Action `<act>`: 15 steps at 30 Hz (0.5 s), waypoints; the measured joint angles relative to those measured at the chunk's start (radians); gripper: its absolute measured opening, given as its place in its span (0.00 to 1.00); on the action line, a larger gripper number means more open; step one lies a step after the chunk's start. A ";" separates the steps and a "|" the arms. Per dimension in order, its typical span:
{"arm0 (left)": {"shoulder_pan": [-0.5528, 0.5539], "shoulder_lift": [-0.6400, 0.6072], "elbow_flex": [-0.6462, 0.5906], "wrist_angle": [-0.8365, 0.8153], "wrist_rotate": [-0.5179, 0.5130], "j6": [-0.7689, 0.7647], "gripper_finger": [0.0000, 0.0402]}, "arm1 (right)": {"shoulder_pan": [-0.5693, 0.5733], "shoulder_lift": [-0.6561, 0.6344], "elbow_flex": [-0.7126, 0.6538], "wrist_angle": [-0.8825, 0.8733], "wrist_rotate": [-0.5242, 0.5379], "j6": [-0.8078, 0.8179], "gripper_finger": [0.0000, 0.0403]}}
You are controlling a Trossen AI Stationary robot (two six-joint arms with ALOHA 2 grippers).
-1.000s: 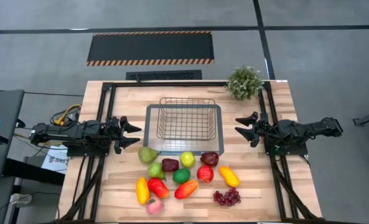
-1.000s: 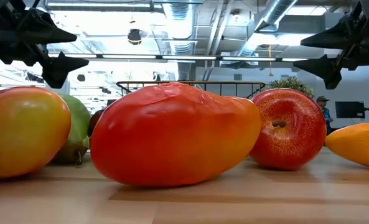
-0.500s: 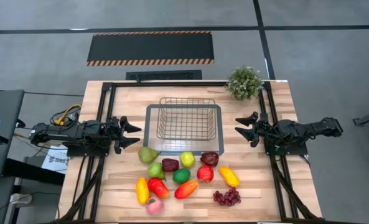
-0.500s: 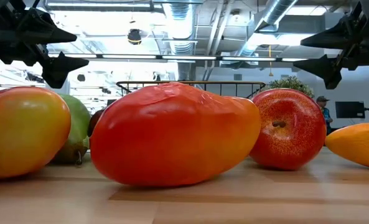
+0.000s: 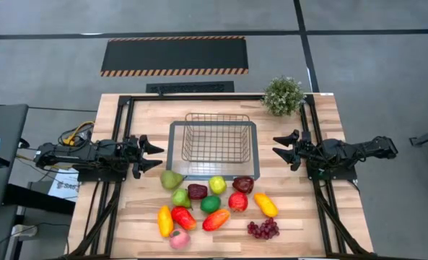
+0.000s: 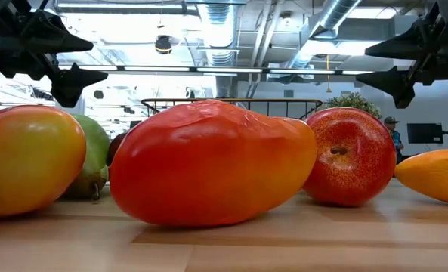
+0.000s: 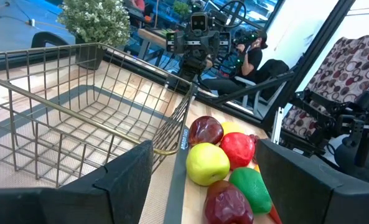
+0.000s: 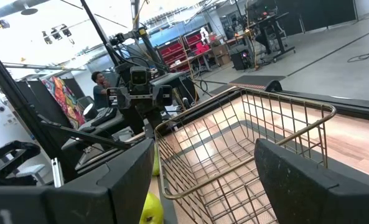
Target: Build produce basket
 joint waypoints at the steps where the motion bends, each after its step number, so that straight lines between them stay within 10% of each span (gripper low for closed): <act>1: 0.000 0.000 0.000 0.000 -0.001 -0.006 0.68 | 0.000 0.000 0.000 0.000 0.000 0.000 0.74; 15: 0.000 0.000 0.000 0.014 -0.111 -0.154 0.68 | 0.000 0.000 0.000 0.000 0.000 0.000 0.74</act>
